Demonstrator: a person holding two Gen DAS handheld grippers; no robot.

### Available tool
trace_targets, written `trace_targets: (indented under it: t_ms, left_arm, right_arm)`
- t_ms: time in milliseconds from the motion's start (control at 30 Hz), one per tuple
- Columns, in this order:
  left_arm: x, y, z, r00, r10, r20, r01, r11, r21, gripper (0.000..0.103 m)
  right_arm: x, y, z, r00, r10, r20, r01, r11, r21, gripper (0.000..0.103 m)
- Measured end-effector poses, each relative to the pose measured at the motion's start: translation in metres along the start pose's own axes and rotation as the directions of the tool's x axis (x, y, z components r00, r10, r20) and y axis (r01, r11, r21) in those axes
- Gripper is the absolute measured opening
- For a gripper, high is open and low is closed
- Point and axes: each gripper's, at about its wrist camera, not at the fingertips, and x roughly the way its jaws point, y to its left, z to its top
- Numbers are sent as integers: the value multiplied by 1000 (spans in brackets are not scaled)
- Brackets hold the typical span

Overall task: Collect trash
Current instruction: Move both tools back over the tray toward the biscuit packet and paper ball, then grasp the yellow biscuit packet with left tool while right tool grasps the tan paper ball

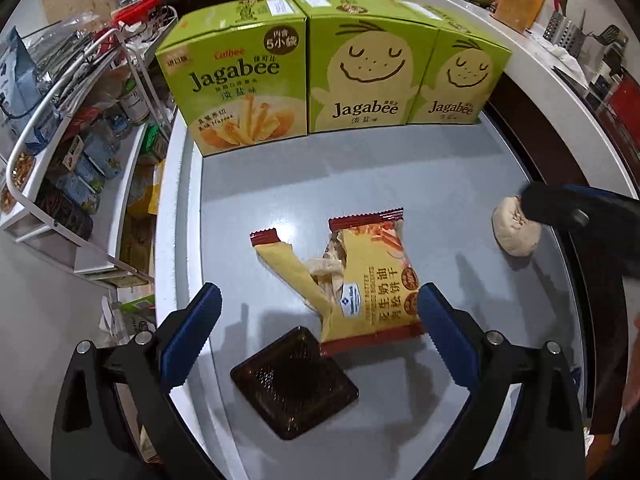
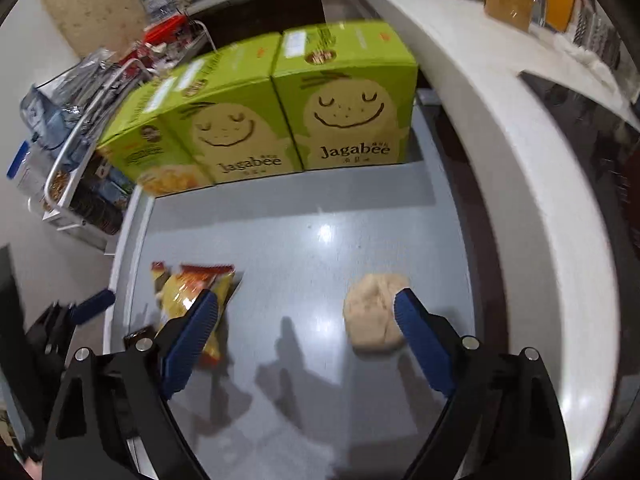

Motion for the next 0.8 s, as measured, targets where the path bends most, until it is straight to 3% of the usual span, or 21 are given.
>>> trace_targets:
  t_ms: [200, 300, 367, 433, 533, 567, 600, 700, 800]
  left_arm:
    - [5, 3, 1, 1000, -19, -5, 19, 1000, 3, 99]
    - [5, 3, 1, 1000, -17, -7, 17, 1000, 21, 99]
    - [3, 2, -1, 1000, -5, -4, 5, 999, 41, 99]
    - [1, 2, -3, 1000, 12, 2, -12, 998, 61, 99]
    - [-3, 6, -8, 1000, 14, 2, -14, 997, 72, 99]
    - [-4, 7, -8, 1000, 3, -1, -3, 998, 70, 99]
    - [-3, 8, -7, 1000, -11, -5, 11, 998, 67, 99]
    - [1, 3, -1, 999, -31, -15, 32, 997, 66, 99]
    - [11, -5, 8, 998, -50, -43, 52, 998, 44, 99]
  right_arm:
    - [43, -10, 3, 985, 117, -125, -109, 992, 67, 88]
    - [49, -15, -7, 975, 184, -125, -168, 977, 131, 89]
    - [46, -15, -15, 956, 256, -141, -232, 958, 168, 90]
    - [42, -12, -30, 923, 348, -165, -311, 926, 213, 90]
    - [20, -6, -45, 918, 380, -116, -354, 915, 196, 89]
    - [7, -3, -49, 926, 369, -85, -351, 921, 170, 89]
    - [-9, 2, -53, 949, 312, -47, -305, 945, 120, 89]
    - [-33, 13, -56, 994, 113, 9, -113, 993, -16, 90]
    - [-27, 26, -59, 999, -48, -10, 46, 987, -156, 90]
